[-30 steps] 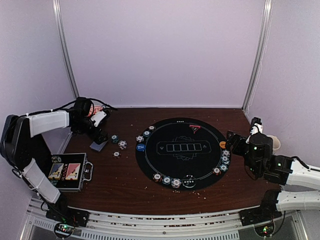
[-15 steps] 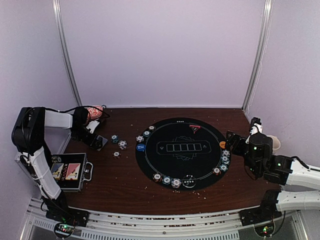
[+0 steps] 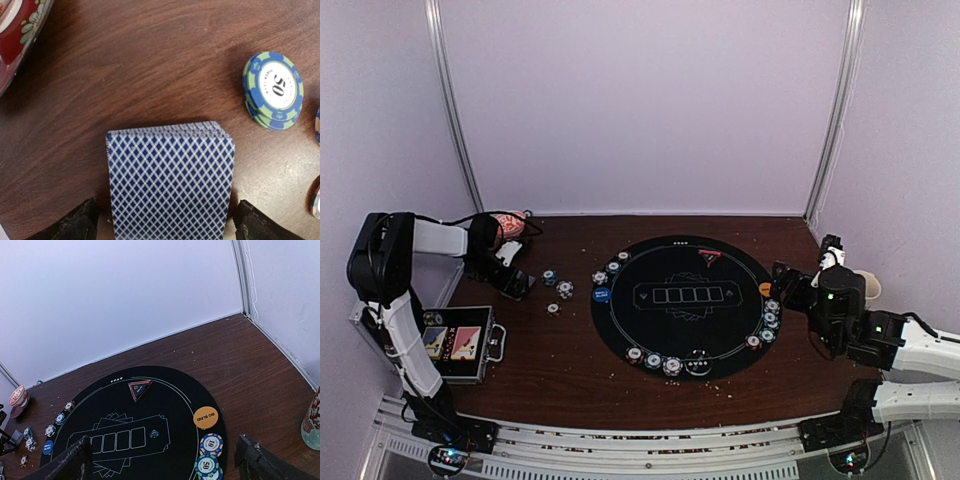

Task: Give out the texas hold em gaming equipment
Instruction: Pick up the face-down deck piles from the center of the board, then pass from the left arm to the right

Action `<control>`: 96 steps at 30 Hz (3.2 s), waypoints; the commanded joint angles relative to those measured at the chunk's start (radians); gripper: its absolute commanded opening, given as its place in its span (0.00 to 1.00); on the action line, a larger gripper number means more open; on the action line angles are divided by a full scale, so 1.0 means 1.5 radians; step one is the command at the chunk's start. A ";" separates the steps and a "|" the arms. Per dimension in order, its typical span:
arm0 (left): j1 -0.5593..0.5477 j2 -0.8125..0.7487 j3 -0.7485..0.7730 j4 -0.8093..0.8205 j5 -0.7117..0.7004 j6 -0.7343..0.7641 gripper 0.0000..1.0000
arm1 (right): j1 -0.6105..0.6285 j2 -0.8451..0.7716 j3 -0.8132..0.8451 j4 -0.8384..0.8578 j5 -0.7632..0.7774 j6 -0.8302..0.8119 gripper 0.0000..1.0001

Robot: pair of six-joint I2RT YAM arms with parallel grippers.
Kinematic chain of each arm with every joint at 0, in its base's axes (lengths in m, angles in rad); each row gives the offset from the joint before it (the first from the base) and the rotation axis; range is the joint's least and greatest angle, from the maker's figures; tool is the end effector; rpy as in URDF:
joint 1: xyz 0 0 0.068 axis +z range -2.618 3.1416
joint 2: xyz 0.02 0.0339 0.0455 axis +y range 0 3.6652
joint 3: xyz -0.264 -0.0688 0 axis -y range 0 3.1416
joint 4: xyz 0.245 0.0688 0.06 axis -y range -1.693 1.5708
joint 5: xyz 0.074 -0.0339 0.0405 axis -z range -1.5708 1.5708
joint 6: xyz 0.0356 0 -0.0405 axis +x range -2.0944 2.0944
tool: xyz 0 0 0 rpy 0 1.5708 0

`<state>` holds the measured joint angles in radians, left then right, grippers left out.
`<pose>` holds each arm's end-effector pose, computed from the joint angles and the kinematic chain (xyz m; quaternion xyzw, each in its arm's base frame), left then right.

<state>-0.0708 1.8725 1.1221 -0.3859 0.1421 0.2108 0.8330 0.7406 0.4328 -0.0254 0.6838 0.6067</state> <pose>0.3633 -0.0308 0.1433 0.1518 0.9622 -0.0541 0.2193 0.1329 0.1128 0.2414 0.1066 0.7845 0.1549 0.5910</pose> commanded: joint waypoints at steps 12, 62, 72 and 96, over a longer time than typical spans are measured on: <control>-0.006 0.037 -0.026 0.015 -0.058 -0.002 0.83 | 0.000 -0.004 0.012 0.009 -0.002 -0.004 1.00; -0.030 -0.093 -0.014 -0.048 0.067 0.085 0.51 | 0.003 0.508 0.359 0.143 -0.438 0.126 0.99; -0.053 -0.184 -0.030 -0.068 0.149 0.139 0.51 | 0.017 0.741 0.506 0.238 -0.595 0.217 0.96; -0.153 -0.322 -0.147 -0.058 0.282 0.173 0.51 | 0.109 1.028 0.748 0.331 -0.691 0.373 0.91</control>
<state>-0.2890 1.4239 0.9138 -0.5056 0.5175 0.4488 0.9871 2.2543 1.5200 0.4412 -0.3435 1.1313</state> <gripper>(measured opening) 0.534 0.914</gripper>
